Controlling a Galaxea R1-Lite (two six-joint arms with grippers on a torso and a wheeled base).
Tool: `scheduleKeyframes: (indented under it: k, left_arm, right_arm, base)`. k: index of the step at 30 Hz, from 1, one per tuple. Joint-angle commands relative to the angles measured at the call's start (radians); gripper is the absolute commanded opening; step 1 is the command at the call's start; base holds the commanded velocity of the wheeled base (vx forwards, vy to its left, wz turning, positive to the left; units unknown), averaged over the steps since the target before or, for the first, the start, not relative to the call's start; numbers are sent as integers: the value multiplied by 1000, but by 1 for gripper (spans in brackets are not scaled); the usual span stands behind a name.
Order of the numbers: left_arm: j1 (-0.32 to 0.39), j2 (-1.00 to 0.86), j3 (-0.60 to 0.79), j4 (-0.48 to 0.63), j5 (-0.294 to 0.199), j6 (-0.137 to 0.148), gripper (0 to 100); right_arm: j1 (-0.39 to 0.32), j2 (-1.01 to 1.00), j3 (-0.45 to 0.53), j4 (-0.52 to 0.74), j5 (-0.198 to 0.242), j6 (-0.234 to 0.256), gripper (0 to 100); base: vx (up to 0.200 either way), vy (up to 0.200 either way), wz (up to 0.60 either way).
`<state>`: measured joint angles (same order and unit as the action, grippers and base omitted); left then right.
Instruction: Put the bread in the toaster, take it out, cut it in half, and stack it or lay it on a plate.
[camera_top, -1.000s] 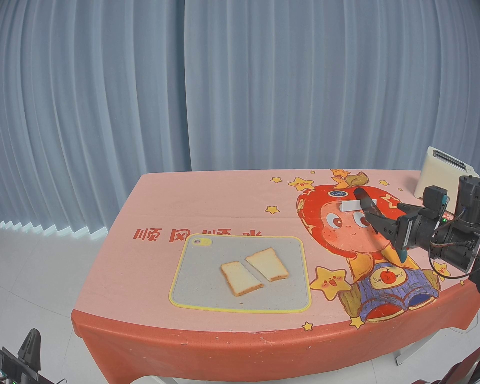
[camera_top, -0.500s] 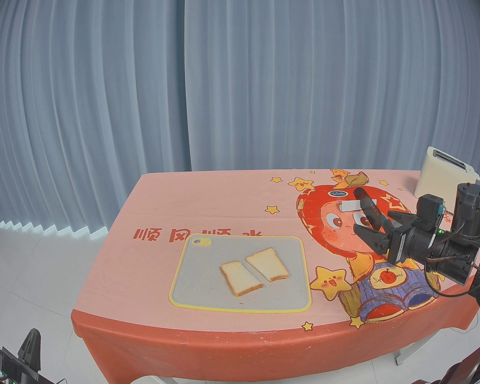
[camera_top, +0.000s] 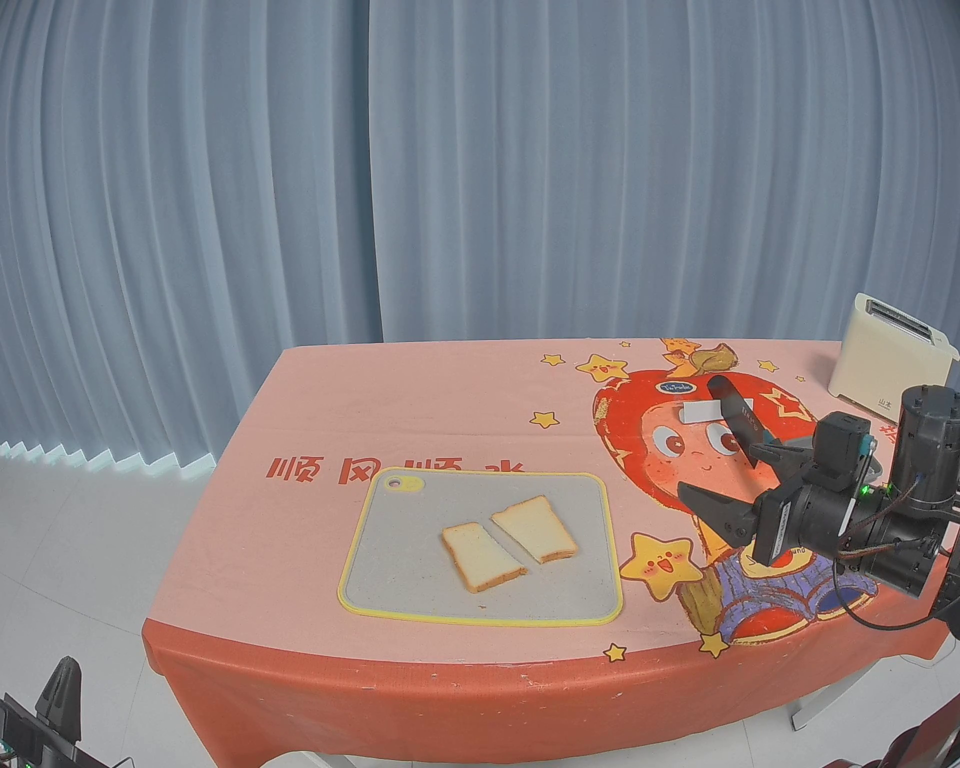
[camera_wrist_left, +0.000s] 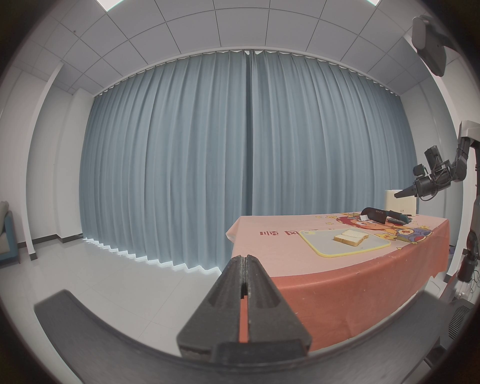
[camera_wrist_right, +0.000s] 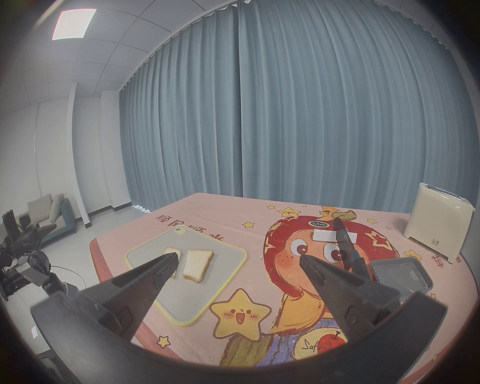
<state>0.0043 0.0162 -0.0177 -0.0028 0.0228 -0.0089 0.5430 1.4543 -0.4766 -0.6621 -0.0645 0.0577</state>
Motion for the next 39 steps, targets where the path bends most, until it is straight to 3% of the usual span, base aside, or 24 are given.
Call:
scheduleKeyframes:
  k: [1,6,14,29,39]
  left_arm:
    - [0,-16,18,0,0,0,0]
    - [0,-16,18,0,0,0,0]
    - [0,-16,18,0,0,0,0]
    - [0,-16,18,0,0,0,0]
    - [0,-16,18,0,0,0,0]
  right_arm:
    - [11,6,6,-1,-14,-1,100]
    - [5,0,7,-2,-21,-2,100]
    - [45,49,-71,59,-20,-1,100]
    - [75,248,-372,296,-51,-9,100]
    - [117,294,-450,417,-52,-9,100]
  base:
    - [0,0,0]
    - [0,0,0]
    - [0,0,0]
    - [0,0,0]
    - [0,0,0]
